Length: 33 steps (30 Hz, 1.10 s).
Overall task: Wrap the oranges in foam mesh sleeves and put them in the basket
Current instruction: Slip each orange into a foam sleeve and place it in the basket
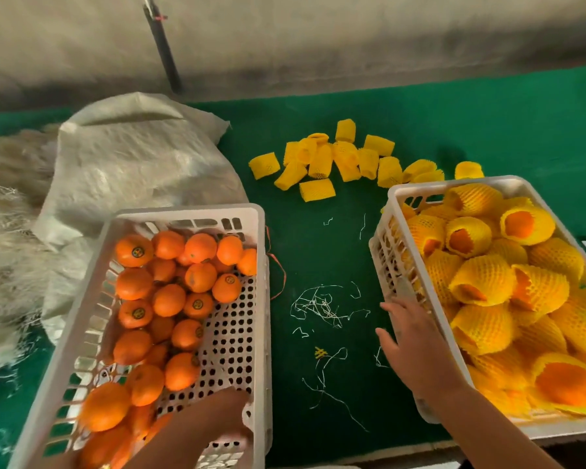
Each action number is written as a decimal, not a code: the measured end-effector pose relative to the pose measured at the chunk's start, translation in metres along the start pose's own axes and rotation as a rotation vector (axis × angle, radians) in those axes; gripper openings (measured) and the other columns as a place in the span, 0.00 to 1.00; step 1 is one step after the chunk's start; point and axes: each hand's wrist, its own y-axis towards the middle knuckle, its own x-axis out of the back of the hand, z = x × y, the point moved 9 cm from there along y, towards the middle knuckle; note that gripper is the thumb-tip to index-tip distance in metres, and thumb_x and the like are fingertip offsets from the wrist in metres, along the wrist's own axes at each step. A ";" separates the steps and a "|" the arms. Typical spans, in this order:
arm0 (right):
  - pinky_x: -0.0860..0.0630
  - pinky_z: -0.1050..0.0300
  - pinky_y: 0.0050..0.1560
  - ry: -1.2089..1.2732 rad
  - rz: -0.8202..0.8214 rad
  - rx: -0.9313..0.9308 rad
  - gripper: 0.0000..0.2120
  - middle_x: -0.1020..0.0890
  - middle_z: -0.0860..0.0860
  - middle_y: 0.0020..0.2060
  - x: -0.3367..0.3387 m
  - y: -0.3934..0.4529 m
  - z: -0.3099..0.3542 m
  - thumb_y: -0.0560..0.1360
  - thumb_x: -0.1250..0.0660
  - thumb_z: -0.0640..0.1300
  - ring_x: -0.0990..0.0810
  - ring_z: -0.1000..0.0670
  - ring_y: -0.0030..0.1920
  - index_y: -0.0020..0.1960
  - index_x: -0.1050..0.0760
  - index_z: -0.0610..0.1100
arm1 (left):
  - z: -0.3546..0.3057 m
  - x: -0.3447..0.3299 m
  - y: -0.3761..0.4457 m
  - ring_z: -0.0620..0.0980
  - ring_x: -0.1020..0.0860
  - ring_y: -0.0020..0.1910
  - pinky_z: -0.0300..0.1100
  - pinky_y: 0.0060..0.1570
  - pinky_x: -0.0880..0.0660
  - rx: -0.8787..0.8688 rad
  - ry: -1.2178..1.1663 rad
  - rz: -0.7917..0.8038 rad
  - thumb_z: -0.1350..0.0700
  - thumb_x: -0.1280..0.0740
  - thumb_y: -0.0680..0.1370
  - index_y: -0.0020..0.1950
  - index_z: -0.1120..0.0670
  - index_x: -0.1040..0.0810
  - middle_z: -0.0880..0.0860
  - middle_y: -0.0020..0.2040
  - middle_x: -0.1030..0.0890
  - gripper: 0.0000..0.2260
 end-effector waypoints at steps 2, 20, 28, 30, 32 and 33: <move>0.26 0.43 0.72 0.022 0.018 -0.014 0.25 0.22 0.51 0.69 -0.007 -0.004 -0.005 0.76 0.24 0.52 0.26 0.45 0.72 0.71 0.24 0.50 | -0.001 0.011 0.002 0.49 0.22 0.62 0.45 0.64 0.24 0.013 -0.016 -0.071 0.45 0.27 0.77 0.69 0.48 0.23 0.50 0.65 0.21 0.22; 0.36 0.62 0.68 0.151 0.163 0.006 0.21 0.21 0.55 0.66 -0.029 0.016 0.014 0.77 0.25 0.48 0.26 0.58 0.67 0.69 0.22 0.51 | 0.023 0.199 0.036 0.49 0.23 0.51 0.39 0.34 0.28 0.178 0.071 -0.814 0.61 0.30 0.77 0.73 0.48 0.36 0.51 0.68 0.33 0.27; 0.40 0.62 0.72 0.176 0.161 0.076 0.19 0.25 0.58 0.70 -0.023 0.100 0.034 0.81 0.31 0.51 0.33 0.63 0.68 0.71 0.26 0.54 | 0.040 0.203 0.054 0.44 0.22 0.39 0.35 0.32 0.22 0.179 0.069 -0.853 0.52 0.28 0.77 0.72 0.44 0.36 0.52 0.70 0.34 0.27; 0.40 0.62 0.72 0.182 0.148 0.092 0.19 0.24 0.57 0.69 -0.018 0.135 0.043 0.81 0.32 0.50 0.30 0.59 0.70 0.71 0.25 0.53 | 0.038 0.207 0.046 0.44 0.21 0.43 0.36 0.36 0.22 0.147 -0.034 -0.886 0.43 0.28 0.76 0.71 0.44 0.34 0.48 0.66 0.30 0.27; 0.38 0.63 0.70 0.179 0.136 0.115 0.18 0.23 0.56 0.67 -0.013 0.173 0.052 0.81 0.32 0.50 0.27 0.56 0.69 0.70 0.25 0.51 | 0.037 0.210 0.032 0.43 0.20 0.44 0.37 0.37 0.21 0.129 -0.256 -0.926 0.38 0.27 0.74 0.68 0.40 0.33 0.42 0.59 0.25 0.26; 0.36 0.62 0.70 0.177 0.130 0.126 0.18 0.22 0.55 0.67 -0.011 0.193 0.056 0.81 0.31 0.50 0.26 0.55 0.68 0.70 0.25 0.50 | 0.039 0.211 0.023 0.40 0.20 0.43 0.35 0.36 0.22 0.128 -0.408 -0.962 0.36 0.26 0.72 0.65 0.38 0.32 0.40 0.55 0.24 0.25</move>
